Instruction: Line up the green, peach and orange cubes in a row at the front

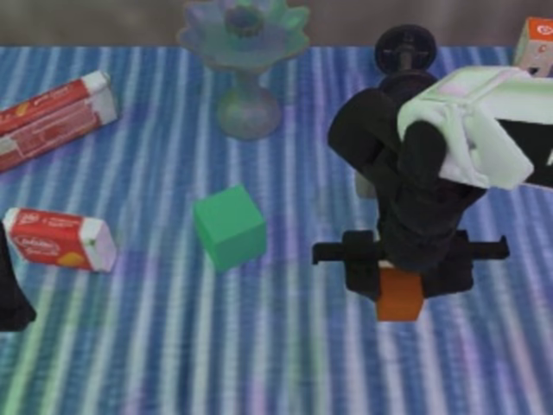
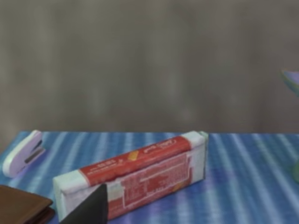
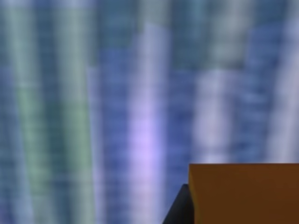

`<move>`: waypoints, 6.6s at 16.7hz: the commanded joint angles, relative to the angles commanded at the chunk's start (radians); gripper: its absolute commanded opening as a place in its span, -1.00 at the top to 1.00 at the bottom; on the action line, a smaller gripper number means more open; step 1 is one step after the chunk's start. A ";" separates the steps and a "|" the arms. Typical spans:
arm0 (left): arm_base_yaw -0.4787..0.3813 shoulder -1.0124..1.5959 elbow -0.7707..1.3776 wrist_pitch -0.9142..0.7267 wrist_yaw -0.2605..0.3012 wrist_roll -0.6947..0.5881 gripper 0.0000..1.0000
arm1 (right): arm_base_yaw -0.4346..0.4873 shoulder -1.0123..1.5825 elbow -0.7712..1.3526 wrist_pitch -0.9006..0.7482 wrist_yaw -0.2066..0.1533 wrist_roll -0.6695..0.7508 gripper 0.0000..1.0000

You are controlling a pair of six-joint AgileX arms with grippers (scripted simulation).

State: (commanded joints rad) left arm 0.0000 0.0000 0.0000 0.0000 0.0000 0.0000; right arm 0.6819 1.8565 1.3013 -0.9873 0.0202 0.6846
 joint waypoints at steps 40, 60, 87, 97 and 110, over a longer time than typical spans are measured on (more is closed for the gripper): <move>0.000 0.000 0.000 0.000 0.000 0.000 -1.00 | 0.008 0.096 -0.122 0.221 0.001 0.007 -1.00; 0.000 0.000 0.000 0.000 0.000 0.000 -1.00 | -0.058 0.137 0.160 -0.059 -0.005 -0.438 -1.00; 0.000 0.000 0.000 0.000 0.000 0.000 -1.00 | -0.226 0.432 0.270 0.139 -0.016 -1.369 -1.00; 0.000 0.000 0.000 0.000 0.000 0.000 -1.00 | -0.226 0.444 0.257 0.159 -0.016 -1.369 -0.25; 0.000 0.000 0.000 0.000 0.000 0.000 -1.00 | -0.226 0.444 0.257 0.159 -0.016 -1.369 1.00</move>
State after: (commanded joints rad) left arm 0.0000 0.0000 0.0000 0.0000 0.0000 0.0000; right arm 0.4561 2.3009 1.5584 -0.8282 0.0041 -0.6845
